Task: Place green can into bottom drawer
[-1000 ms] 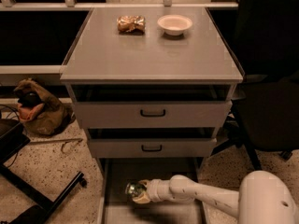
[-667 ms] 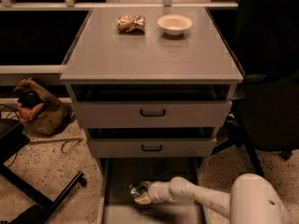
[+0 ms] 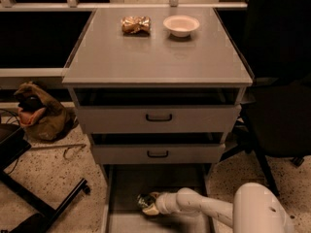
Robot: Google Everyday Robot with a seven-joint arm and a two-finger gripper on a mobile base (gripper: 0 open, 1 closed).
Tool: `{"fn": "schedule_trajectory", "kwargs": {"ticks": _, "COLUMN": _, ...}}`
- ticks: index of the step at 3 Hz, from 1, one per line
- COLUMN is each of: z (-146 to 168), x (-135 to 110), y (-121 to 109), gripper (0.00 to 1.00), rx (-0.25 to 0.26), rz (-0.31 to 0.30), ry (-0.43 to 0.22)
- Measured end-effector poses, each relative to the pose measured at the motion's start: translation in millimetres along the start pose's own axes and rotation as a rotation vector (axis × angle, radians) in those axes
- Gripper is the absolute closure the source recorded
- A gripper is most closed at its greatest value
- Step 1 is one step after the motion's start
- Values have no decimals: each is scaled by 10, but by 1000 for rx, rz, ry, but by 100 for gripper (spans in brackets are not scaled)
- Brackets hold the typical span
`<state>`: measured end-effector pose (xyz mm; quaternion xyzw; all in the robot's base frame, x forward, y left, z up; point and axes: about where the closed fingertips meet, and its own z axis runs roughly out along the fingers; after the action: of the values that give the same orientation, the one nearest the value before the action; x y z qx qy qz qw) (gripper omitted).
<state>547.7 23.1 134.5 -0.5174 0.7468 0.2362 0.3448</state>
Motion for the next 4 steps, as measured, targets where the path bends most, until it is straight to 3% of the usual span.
{"fn": "schedule_trajectory", "kwargs": {"ticks": 1, "z": 0, "x": 1, "y": 0, "gripper": 82, "rx": 0, "rz": 0, "ry": 0}}
{"fn": "schedule_trajectory", "kwargs": {"ticks": 4, "z": 1, "x": 1, "y": 1, "gripper": 12, "rx": 0, "rz": 0, "ry": 0}}
